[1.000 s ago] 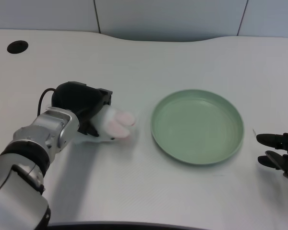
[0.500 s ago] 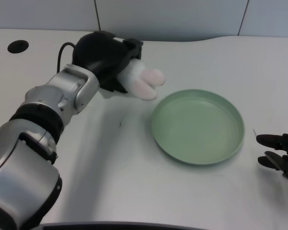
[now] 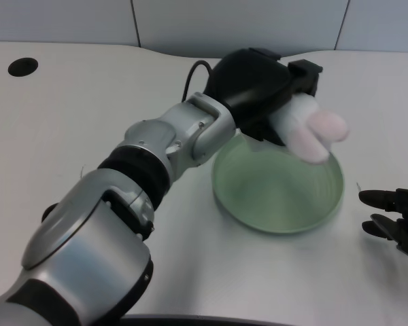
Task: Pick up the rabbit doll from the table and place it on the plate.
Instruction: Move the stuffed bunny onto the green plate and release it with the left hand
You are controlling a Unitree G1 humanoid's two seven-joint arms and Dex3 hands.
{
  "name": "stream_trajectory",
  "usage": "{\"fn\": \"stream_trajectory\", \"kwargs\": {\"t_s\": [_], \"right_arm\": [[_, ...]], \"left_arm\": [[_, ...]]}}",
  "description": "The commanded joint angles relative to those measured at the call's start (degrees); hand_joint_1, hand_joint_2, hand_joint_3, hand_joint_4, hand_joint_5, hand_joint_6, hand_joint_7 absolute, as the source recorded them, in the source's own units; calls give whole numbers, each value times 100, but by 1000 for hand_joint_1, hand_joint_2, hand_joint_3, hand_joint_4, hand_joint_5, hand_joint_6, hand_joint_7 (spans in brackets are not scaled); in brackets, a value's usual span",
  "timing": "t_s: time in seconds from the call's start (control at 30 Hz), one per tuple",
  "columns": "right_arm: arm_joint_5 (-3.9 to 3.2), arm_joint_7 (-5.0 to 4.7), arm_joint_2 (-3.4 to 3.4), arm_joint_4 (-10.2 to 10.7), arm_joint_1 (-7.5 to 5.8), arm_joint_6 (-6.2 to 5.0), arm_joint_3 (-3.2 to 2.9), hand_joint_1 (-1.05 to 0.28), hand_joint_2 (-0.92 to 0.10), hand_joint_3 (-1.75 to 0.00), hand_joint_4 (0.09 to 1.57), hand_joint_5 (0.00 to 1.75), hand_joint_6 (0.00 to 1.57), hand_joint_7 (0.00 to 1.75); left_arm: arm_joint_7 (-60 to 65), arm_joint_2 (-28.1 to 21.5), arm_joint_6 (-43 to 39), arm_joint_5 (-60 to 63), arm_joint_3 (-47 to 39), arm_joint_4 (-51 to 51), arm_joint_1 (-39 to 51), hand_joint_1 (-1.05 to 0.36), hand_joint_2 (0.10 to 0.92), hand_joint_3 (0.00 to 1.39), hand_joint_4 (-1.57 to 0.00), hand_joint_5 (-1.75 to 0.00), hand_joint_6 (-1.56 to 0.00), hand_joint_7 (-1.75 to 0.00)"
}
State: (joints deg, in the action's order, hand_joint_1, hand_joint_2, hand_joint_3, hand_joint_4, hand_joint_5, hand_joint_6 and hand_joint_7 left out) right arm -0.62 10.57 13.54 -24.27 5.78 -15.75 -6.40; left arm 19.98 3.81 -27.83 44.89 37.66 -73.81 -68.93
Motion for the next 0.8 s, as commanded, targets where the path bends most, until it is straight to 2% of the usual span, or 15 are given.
{"fn": "stream_trajectory", "kwargs": {"t_s": [0.03, 0.07, 0.17, 0.23, 0.3, 0.37, 0.5, 0.57, 0.63, 0.7, 0.73, 0.77, 0.8], "right_arm": [[8, 4, 37, -45, -1, -113, 8, -443, -921, -177, 1093, 25, 953, 4], [-1, 9, 27, -52, -3, -132, 10, -443, -921, -174, 1087, 23, 952, 3], [-16, 17, 0, 21, -40, -71, 30, -439, -921, -167, 1074, 15, 951, 2], [-20, 11, -32, 66, -71, -77, 41, -434, -921, -163, 1071, 14, 952, 3], [-25, 18, -48, 103, -88, -66, 48, -431, -921, -159, 1071, 14, 953, 3], [-68, 55, -61, 126, -91, -44, 43, -428, -921, -156, 1078, 18, 956, 4], [-15, 37, -41, 196, -113, -1, 72, -424, -921, -159, 1088, 22, 962, 6], [1, 28, -33, 214, -122, -9, 83, -419, -921, -162, 1093, 25, 964, 6], [60, -12, -22, 230, -134, -30, 103, -418, -921, -167, 1092, 25, 958, 3], [79, -25, -26, 246, -140, -22, 105, -413, -921, -174, 1091, 24, 950, 1], [90, -34, -30, 269, -149, -5, 108, -412, -921, -176, 1092, 24, 949, 1], [100, -42, -32, 290, -157, 7, 111, -411, -921, -177, 1093, 25, 949, 1], [108, -47, -32, 307, -164, 15, 115, -408, -921, -179, 1094, 25, 948, 0]], "left_arm": [[-52, 184, -32, 62, 88, -17, -85, -191, 914, 16, -870, -1746, -597, -1694], [-20, 216, -49, 79, 113, -21, -61, -195, 915, 16, -870, -1746, -593, -1691], [41, 310, -70, 110, 175, -48, 30, -193, 915, 14, -871, -1746, -601, -1734], [43, 344, -6, 185, 244, -78, 68, -204, 913, 12, -865, -1746, -584, -1726], [48, 361, 31, 218, 285, -101, 100, -220, 910, 7, -845, -1746, -600, -1588], [31, 380, 80, 230, 306, -123, 129, -227, 904, 3, -842, -1746, -668, -1365], [20, 387, 141, 265, 367, -169, 181, -198, 890, 0, -836, -1746, -705, -1263], [-2, 377, 137, 255, 367, -184, 200, -193, 888, 2, -827, -1746, -711, -1216], [23, 353, 139, 266, 382, -191, 211, -191, 885, 1, -807, -1746, -722, -1150], [61, 337, 147, 287, 399, -196, 216, -185, 878, 2, -793, -1746, -754, -1083], [54, 326, 143, 284, 395, -199, 220, -183, 877, 2, -794, -1746, -759, -1075], [38, 315, 147, 271, 381, -204, 224, -172, 880, 4, -808, -1746, -729, -1205], [24, 307, 149, 260, 370, -207, 226, -166, 889, 6, -829, -1746, -638, -1509]]}}
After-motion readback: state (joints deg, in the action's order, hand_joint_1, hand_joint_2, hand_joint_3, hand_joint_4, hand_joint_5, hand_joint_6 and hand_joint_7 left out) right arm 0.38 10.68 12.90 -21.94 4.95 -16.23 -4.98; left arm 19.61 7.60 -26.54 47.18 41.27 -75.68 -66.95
